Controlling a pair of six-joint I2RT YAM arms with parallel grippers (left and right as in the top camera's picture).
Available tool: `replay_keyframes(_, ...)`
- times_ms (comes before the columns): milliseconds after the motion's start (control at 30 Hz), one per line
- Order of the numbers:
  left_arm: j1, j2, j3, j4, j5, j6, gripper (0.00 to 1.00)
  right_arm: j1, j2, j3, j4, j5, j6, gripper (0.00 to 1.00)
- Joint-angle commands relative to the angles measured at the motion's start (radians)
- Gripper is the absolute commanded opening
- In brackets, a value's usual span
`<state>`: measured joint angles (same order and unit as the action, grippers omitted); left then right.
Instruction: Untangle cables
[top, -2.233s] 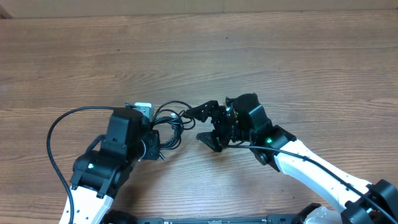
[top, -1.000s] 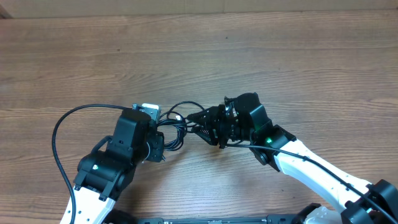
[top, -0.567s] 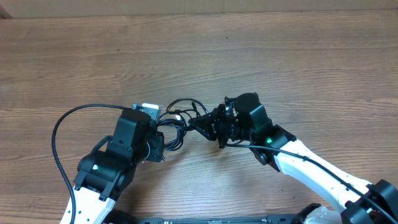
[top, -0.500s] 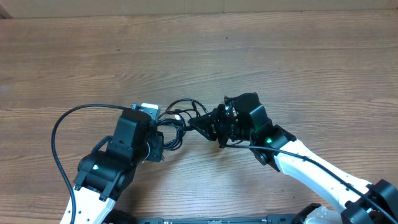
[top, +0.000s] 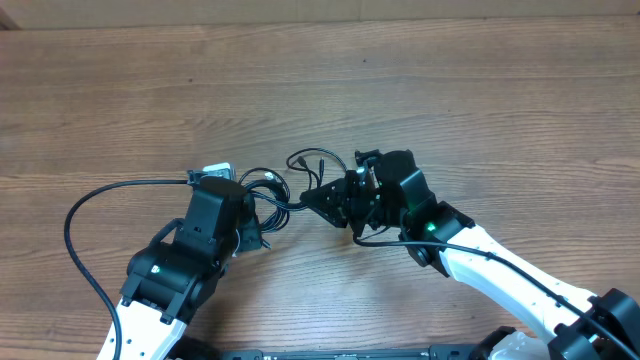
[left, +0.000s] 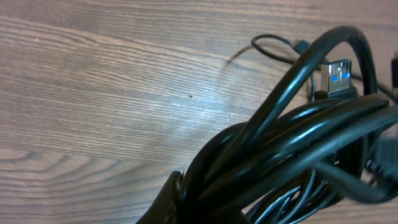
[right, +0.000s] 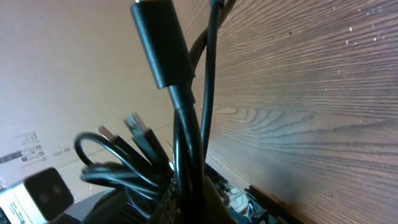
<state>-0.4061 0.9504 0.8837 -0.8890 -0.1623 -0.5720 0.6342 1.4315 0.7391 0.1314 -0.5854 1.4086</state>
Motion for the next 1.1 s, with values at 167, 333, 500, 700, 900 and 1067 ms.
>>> replay_keyframes(167,0.007,-0.002,0.035,0.098,0.025,-0.109,0.04,0.051,-0.002,0.013,-0.002,0.001,-0.03,0.04)
replay_keyframes(333,0.007,0.002,0.035,0.103,0.025,-0.108,0.04,0.052,-0.002,0.013,0.024,-0.019,-0.029,0.04)
replay_keyframes(500,0.007,0.043,0.034,0.105,0.024,-0.078,0.04,0.052,-0.002,0.013,0.124,-0.083,-0.026,0.04)
replay_keyframes(700,0.007,0.127,0.034,0.141,-0.072,-0.079,0.04,0.052,-0.002,0.013,0.142,-0.106,-0.023,0.04)
replay_keyframes(900,0.007,0.146,0.035,0.179,-0.059,-0.079,0.04,0.052,-0.002,0.013,0.139,-0.078,-0.024,0.04)
replay_keyframes(1067,0.007,0.146,0.035,0.184,0.048,-0.066,0.04,0.052,-0.002,0.013,0.133,-0.03,-0.023,0.04)
